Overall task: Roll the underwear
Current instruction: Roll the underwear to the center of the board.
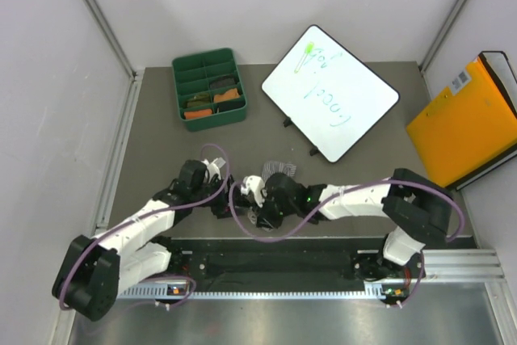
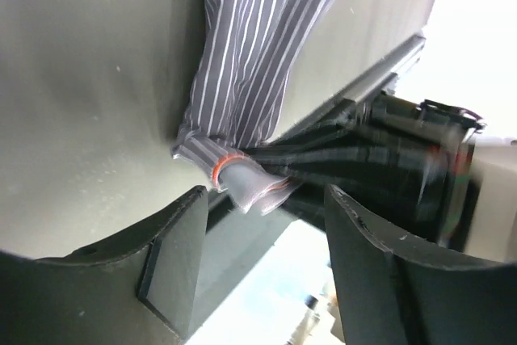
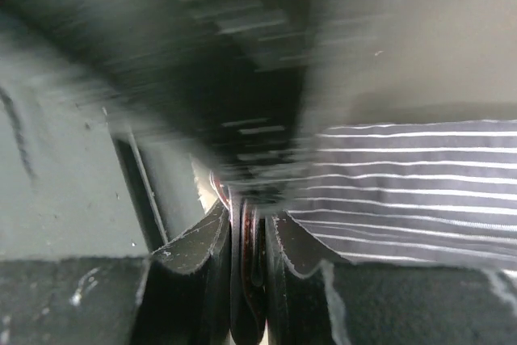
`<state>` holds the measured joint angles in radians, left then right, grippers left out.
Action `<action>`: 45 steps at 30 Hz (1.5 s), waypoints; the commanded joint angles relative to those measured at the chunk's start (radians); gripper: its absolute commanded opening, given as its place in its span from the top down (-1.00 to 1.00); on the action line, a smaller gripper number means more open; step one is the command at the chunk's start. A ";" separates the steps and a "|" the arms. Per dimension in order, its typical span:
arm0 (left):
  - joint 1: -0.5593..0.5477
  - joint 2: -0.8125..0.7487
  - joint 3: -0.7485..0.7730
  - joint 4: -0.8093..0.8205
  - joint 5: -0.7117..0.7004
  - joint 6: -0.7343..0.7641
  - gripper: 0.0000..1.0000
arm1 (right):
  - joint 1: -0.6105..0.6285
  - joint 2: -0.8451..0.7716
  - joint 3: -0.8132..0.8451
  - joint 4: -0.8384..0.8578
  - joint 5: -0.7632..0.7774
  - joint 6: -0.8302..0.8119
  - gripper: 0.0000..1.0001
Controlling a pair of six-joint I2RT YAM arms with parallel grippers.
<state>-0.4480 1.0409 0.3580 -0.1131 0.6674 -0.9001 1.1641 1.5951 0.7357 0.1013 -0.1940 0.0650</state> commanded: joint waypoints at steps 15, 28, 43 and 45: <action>-0.014 -0.081 -0.166 0.395 -0.155 0.144 -0.13 | -0.325 0.285 0.171 -0.012 -0.688 0.167 0.99; -0.066 0.171 -0.159 0.673 -0.167 0.139 -0.14 | -0.397 0.362 0.198 -0.011 -0.778 0.188 0.89; -0.133 0.435 -0.119 0.695 -0.256 0.125 1.00 | -0.408 0.238 0.199 -0.075 -0.647 0.194 0.09; -0.133 0.455 -0.097 0.640 -0.278 0.125 1.00 | -0.412 0.186 0.188 -0.098 -0.596 0.196 -0.20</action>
<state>-0.5720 1.4349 0.2317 0.6312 0.4698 -0.7986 0.7696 1.9079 0.9180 0.0185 -0.9630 0.3019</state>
